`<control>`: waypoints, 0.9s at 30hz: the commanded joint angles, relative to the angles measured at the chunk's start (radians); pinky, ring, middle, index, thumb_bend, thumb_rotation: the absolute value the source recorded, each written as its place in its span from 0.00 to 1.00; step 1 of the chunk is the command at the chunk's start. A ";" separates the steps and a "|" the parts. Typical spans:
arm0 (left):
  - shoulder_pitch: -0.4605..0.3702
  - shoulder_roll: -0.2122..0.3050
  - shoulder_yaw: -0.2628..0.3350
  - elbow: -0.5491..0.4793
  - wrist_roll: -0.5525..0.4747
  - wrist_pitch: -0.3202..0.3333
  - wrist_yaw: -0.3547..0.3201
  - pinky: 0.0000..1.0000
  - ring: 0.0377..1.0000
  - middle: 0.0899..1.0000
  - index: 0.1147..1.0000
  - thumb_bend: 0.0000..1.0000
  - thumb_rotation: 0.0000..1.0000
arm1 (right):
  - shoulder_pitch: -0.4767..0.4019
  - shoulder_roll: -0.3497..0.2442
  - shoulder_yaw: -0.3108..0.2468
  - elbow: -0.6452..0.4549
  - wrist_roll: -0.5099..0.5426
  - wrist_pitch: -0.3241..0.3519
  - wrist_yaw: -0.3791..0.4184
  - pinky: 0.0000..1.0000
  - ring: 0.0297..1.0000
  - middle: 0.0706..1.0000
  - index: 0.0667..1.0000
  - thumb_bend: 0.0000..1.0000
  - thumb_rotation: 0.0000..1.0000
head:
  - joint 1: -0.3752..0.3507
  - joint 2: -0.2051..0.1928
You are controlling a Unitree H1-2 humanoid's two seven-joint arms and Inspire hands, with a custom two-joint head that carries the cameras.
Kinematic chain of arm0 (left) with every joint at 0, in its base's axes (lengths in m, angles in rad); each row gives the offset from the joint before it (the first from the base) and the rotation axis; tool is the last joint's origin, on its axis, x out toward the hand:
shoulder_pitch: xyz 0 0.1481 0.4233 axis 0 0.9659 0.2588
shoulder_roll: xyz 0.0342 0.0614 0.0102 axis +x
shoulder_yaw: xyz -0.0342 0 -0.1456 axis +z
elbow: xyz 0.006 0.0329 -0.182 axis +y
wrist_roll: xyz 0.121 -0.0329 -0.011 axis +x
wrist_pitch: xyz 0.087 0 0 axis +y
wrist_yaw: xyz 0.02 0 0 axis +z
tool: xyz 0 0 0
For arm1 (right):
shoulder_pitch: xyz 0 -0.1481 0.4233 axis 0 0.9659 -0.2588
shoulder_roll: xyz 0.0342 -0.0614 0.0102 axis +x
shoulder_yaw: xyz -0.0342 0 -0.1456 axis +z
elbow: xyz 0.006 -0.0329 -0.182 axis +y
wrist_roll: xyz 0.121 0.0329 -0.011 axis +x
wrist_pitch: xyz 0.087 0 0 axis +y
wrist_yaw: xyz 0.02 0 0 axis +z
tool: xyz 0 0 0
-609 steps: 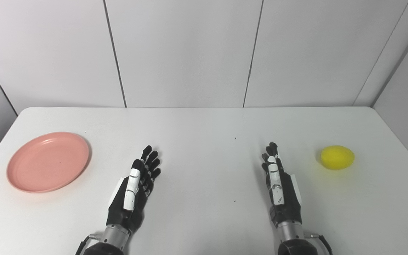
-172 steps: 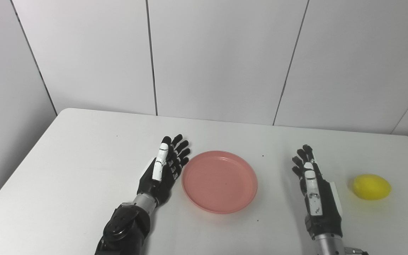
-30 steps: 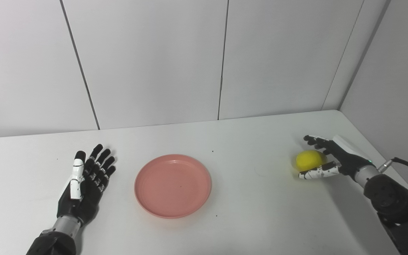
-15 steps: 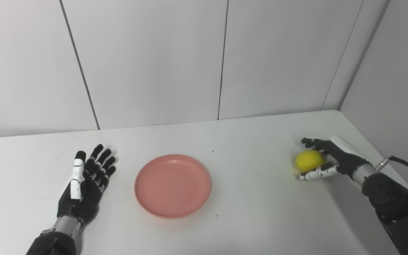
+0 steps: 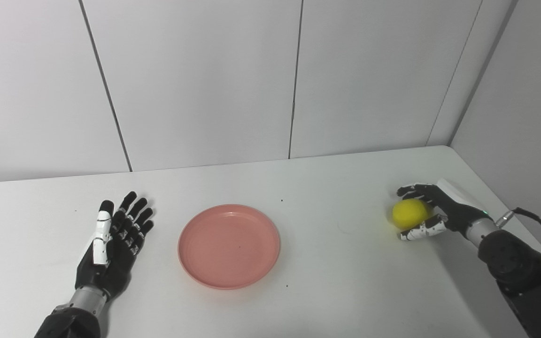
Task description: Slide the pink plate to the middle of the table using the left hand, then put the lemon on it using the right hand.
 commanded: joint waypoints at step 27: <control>-0.006 0.005 -0.001 -0.015 0.004 0.013 0.006 1.00 0.97 0.97 0.96 0.58 1.00 | -0.050 -0.025 -0.027 -0.008 0.023 -0.032 -0.044 0.42 0.43 0.46 0.50 0.56 0.00 | 0.013 0.000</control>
